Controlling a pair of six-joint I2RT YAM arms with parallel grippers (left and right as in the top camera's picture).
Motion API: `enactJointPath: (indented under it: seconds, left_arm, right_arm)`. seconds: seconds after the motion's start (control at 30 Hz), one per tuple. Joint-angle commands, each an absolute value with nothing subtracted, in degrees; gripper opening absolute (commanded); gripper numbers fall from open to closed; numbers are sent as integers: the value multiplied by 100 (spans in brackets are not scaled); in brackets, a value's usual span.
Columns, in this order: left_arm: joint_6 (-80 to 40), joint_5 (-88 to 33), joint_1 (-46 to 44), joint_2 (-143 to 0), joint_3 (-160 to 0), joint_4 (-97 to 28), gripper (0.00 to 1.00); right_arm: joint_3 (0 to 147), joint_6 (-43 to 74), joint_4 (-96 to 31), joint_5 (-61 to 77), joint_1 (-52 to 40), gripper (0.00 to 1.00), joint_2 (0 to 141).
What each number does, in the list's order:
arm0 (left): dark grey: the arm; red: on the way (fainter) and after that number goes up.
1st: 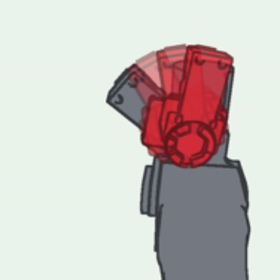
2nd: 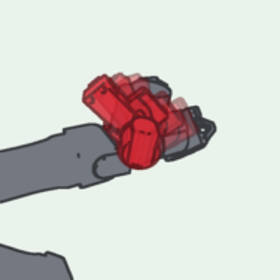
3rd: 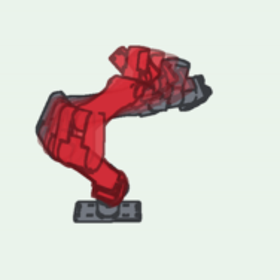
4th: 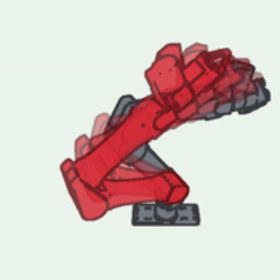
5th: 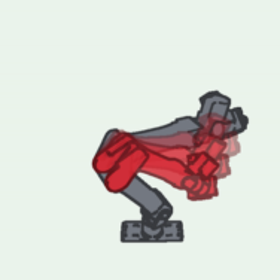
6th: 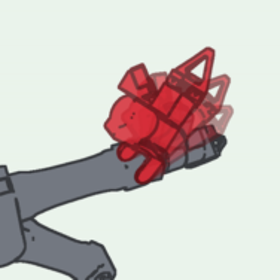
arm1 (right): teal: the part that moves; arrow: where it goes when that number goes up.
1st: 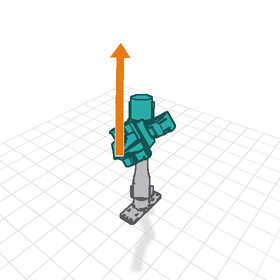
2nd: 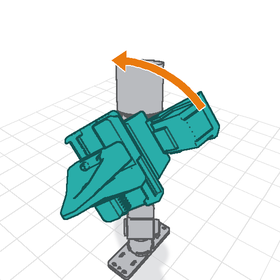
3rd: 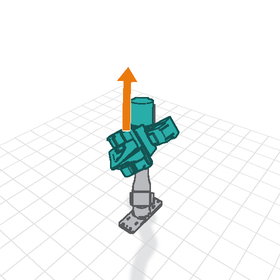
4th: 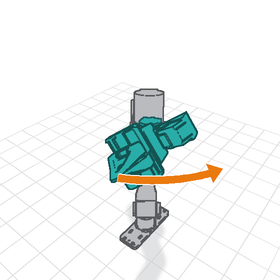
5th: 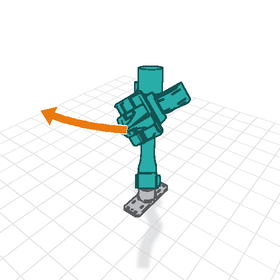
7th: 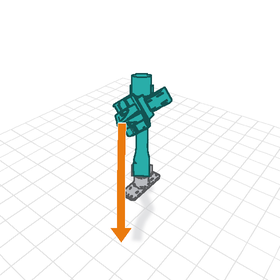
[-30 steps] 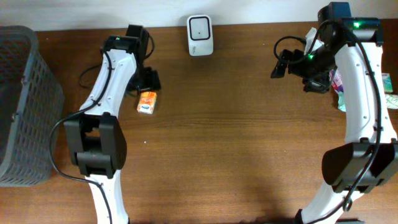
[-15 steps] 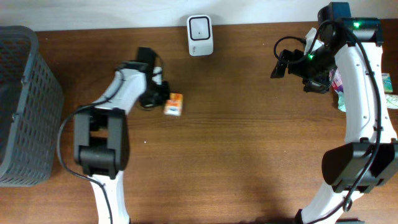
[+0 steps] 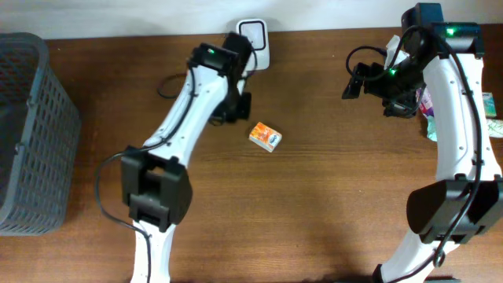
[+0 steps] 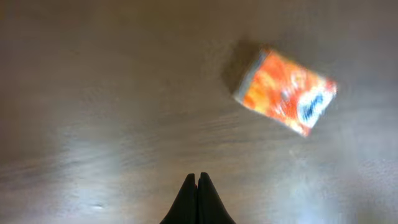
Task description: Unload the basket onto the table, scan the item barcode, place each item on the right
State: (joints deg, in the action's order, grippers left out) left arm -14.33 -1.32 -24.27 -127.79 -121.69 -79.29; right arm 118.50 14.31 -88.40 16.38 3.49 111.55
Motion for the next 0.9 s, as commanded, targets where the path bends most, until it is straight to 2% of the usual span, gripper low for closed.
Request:
enactJointPath:
  seconds: [0.0,0.2,0.43,0.57,0.6,0.63,0.67,0.73,0.77,0.8,0.83,0.87]
  left_arm:
    - [-1409,-784,-2974,-13531,-11690,-7913,0]
    - [-2276,-840,-3361,-14027,-11690,-6978,0]
    - [-2545,-1846,-3336,-14151,-11834,-4305,0]
    - [-1935,-1468,-2773,-13817,-12792,-4779,0]
    - [-1935,-1170,-2635,-13681,-12932,-4980,0]
    - [-1935,-242,-2279,-13329,-13174,-5505,0]
    - [-1911,311,-1833,-12951,-13275,-6069,9]
    - [-1638,552,-1131,-12617,-13277,-7000,43]
    - [-1638,797,-854,-12619,-13270,-7365,50]
    - [-1638,880,-711,-12630,-13231,-7478,68]
    - [-1640,882,-412,-12630,-13203,-7686,96]
    - [-1640,884,-250,-12630,-13203,-7752,99]
  right_arm:
    - [11817,1376,-8844,1586,303,99,11104]
    - [11817,1376,-8842,1586,301,99,11104]
    - [11817,1376,-8844,1586,303,99,11104]
    - [11817,1374,-8844,1586,301,99,11104]
    - [11817,1374,-8844,1586,301,99,11104]
    - [11817,1374,-8842,1586,303,99,11104]
    - [11817,1374,-8844,1586,303,99,11104]
    - [11817,1374,-8844,1586,301,99,11104]
    - [11817,1376,-8842,1586,301,99,11104]
    - [11817,1374,-8844,1586,301,99,11104]
    - [11817,1376,-8844,1586,301,99,11104]
    - [11817,1374,-8844,1586,301,99,11104]
